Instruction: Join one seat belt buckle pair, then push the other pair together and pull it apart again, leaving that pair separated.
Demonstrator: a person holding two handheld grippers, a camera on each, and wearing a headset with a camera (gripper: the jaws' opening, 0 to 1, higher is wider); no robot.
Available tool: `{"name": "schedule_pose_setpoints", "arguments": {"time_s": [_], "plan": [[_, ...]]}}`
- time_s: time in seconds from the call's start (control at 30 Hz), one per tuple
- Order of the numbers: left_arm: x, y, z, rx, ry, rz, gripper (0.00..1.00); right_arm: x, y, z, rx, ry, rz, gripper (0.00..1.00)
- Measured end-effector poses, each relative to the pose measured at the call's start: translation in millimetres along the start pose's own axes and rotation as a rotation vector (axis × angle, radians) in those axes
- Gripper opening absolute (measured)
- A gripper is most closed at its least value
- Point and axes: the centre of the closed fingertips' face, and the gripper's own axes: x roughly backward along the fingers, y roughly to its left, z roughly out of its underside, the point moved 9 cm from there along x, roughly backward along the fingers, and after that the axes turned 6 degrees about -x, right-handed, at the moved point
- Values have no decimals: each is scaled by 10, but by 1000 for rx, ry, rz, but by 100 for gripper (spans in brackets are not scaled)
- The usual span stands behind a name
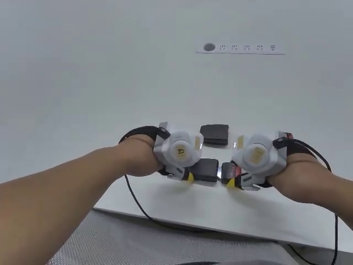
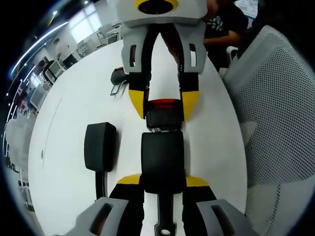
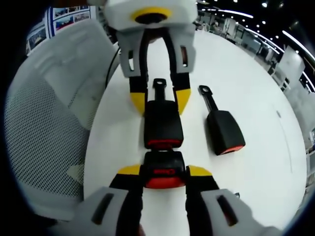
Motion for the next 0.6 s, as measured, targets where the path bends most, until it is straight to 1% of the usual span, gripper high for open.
{"name": "schedule_pose_setpoints", "arguments": {"time_s": [0.07,0.1,0.13,0.23,0.33,0.47,0.6], "plan": [[0,-3,0,8,-2,-5,28,-6,3,-12,-3,-8,3,31],[-3,-4,-10,8,3,-5,28,-6,24,19,-24,-1,-3,31],[-2,-5,-8,7,7,-5,28,7,22,44,-15,2,-1,31],[-5,-7,-17,0,15,-2,28,-10,11,16,-8,1,-5,31],[0,-11,-2,-4,18,-4,29,-13,7,19,-10,2,-5,31],[15,-20,27,-17,2,-9,29,3,16,40,10,-3,2,31],[18,6,40,-21,-1,6,28,-9,4,65,-10,-26,4,31]]}}
